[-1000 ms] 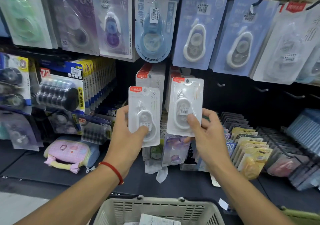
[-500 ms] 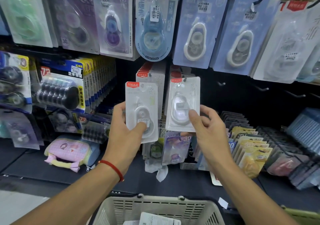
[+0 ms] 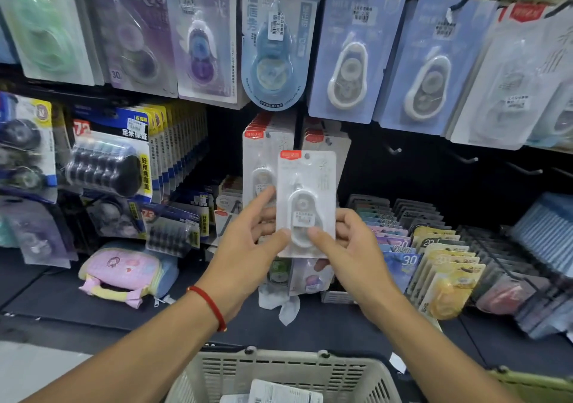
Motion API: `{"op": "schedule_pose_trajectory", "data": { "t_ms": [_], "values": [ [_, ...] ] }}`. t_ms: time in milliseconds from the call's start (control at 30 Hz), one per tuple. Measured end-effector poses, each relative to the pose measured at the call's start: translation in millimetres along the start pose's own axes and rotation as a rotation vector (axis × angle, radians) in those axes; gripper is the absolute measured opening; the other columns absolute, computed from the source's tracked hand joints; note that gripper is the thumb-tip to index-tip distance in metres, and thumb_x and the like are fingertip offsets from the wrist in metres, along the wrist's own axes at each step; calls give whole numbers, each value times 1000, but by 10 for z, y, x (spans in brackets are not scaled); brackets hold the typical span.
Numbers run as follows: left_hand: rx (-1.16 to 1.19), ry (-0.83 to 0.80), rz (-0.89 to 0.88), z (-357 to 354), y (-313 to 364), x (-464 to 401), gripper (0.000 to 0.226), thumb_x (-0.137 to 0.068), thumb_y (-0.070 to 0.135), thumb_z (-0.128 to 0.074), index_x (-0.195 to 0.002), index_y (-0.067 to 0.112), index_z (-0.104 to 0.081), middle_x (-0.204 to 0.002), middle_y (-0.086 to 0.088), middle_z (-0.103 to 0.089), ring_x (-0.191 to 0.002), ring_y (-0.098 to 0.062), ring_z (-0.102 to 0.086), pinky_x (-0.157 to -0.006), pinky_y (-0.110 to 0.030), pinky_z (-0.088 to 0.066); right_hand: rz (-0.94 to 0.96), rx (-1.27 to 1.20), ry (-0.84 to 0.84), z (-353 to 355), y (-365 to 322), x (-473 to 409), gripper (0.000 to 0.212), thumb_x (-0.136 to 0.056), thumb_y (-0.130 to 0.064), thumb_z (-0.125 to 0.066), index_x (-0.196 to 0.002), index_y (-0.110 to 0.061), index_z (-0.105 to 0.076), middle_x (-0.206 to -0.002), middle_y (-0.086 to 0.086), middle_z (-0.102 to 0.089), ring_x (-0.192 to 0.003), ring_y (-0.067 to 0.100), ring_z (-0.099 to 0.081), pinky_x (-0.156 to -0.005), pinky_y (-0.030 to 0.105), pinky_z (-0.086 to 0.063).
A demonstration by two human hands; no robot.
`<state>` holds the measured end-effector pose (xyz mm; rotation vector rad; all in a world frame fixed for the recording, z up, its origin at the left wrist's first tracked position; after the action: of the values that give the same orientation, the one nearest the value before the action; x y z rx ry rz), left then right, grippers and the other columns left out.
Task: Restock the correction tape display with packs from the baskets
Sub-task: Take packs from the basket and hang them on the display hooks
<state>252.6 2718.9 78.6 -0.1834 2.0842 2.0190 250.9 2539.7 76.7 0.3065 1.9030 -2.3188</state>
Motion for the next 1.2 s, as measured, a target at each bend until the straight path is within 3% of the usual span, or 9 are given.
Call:
{"op": "schedule_pose_trajectory", "data": {
  "t_ms": [133, 333, 467, 667, 767, 833, 900, 1033, 1200],
  "values": [
    [11, -104, 31, -114, 44, 44, 67, -95, -12, -63, -142, 35, -59, -127, 26, -71, -125, 2, -63, -97, -20, -56, 71, -125, 105, 127, -97, -10, 22, -101, -24, -70, -121, -21, -61, -106, 1, -78, -78, 21, -75, -58, 33, -59],
    [90, -142, 24, -195, 140, 85, 69, -94, -17, -62, -142, 33, -58, -143, 24, -61, -136, 5, -54, -108, -23, -52, 105, -216, 164, 217, -246, -8, 37, -99, -28, -70, -134, -19, -63, -113, -1, -79, -86, 24, -78, -58, 29, -60],
    [150, -172, 22, -221, 156, 94, 71, -90, -16, -68, -139, 35, -62, -140, 29, -63, -135, 4, -54, -111, -30, -51, 143, -217, 209, 279, -351, 40, 46, -89, -40, -74, -131, -21, -65, -106, 0, -81, -74, 37, -75, -56, 39, -63],
    [123, -201, -2, -242, 163, 60, 69, -90, -4, -72, -140, 42, -62, -140, 31, -62, -133, 9, -55, -111, -28, -51, 148, -204, 221, 278, -294, 21, 42, -94, -40, -73, -131, -22, -67, -104, 0, -81, -84, 23, -79, -61, 29, -62],
    [-179, -106, -47, -84, 94, -17, 63, -97, 5, -68, -143, 46, -56, -148, 20, -58, -137, 6, -51, -120, -36, -43, 75, 239, 228, 343, -123, -62, 60, -96, -54, -66, -146, -23, -55, -121, -4, -74, -111, 17, -71, -88, 37, -61],
    [-476, -29, -150, 54, 99, -71, 58, -97, 18, -69, -149, 38, -55, -154, 18, -51, -142, 5, -43, -125, -36, -35, 91, 722, 243, 384, -32, -77, 66, -102, -48, -60, -158, -18, -41, -148, 0, -55, -136, 19, -51, -109, 42, -48],
    [-741, 20, -284, 130, 150, -131, 60, -94, 23, -71, -151, 27, -55, -162, 10, -44, -151, -7, -34, -127, -38, -29, 254, 933, 199, 285, -72, -63, 62, -105, -34, -59, -160, -15, -38, -161, 2, -42, -148, 21, -37, -119, 43, -38],
    [-1023, 14, -408, 98, 128, -242, 70, -89, 26, -74, -154, 17, -48, -173, -4, -25, -160, -27, -20, -126, -47, -30, 546, 1134, 21, -79, -173, -218, 65, -103, -25, -63, -162, -15, -37, -174, 4, -22, -161, 24, -21, -127, 41, -25],
    [-1247, -23, -413, 44, 6, -293, 82, -89, 28, -70, -162, 19, -34, -177, -9, -7, -163, -30, -13, -123, -50, -34, 439, 1364, 18, -281, -127, -774, 66, -100, -24, -56, -161, -11, -33, -176, 8, -7, -161, 27, -15, -123, 46, -33]
  ]
}}
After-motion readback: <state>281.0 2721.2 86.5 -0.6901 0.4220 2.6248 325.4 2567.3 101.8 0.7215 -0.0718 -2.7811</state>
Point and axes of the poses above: each hand's wrist, its own x-axis away from the middle knuckle, its own z-axis out of the back of the hand, y = z × x, the point moved 9 cm from there along -x, towards the middle knuckle
